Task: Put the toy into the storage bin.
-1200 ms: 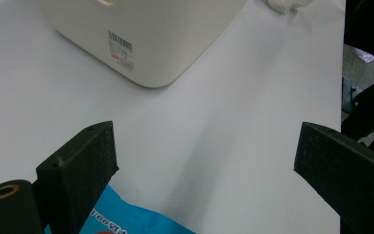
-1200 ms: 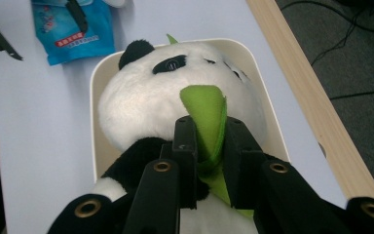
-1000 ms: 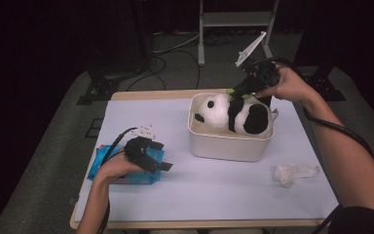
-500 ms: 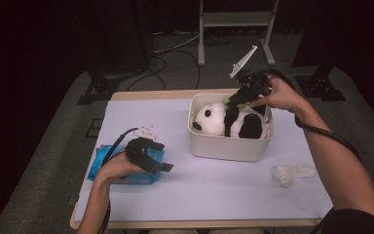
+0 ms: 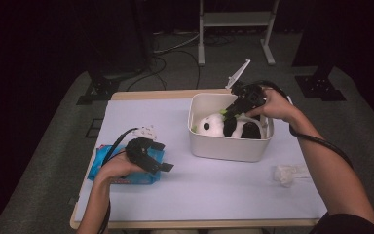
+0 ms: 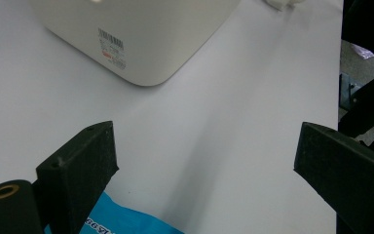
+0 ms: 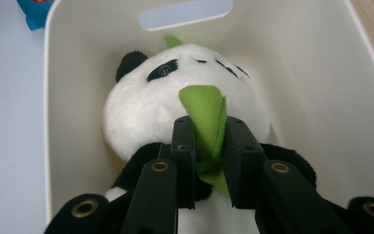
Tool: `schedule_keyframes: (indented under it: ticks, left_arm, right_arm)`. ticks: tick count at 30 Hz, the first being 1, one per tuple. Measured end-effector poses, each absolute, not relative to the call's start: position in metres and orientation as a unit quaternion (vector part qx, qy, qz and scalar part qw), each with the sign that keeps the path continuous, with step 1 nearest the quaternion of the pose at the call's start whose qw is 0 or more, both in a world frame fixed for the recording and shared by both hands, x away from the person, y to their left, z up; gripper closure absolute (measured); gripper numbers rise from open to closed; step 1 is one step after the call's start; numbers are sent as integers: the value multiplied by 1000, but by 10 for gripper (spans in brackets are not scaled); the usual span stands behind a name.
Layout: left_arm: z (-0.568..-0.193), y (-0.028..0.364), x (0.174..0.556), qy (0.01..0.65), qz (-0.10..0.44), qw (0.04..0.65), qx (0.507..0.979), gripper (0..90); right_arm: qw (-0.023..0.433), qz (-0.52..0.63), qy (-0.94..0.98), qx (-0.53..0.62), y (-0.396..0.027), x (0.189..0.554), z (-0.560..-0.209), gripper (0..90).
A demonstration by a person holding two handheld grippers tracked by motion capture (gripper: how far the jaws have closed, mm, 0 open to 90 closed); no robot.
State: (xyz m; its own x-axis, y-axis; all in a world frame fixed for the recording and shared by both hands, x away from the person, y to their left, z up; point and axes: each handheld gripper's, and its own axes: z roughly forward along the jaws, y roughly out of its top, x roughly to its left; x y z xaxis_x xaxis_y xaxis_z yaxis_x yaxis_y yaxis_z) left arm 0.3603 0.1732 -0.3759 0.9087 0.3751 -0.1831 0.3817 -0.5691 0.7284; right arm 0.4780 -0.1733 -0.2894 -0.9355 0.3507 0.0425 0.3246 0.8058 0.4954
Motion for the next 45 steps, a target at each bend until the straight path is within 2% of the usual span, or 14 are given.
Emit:
schedule_keyframes:
  ticks: [21,33,45]
  left_arm:
    - [-375,171,359,208,-3,412,887,75]
    - [-375,170,359,205,-3,412,888,75]
    - [-376,168,359,201,-4,410,890,75]
  right_arm:
    - [17,248,949,194,-183,469,-302,648]
    - [7,265,943,204,-191,464,-296,529]
    - [4,285,935,211,-205,455,-281,498]
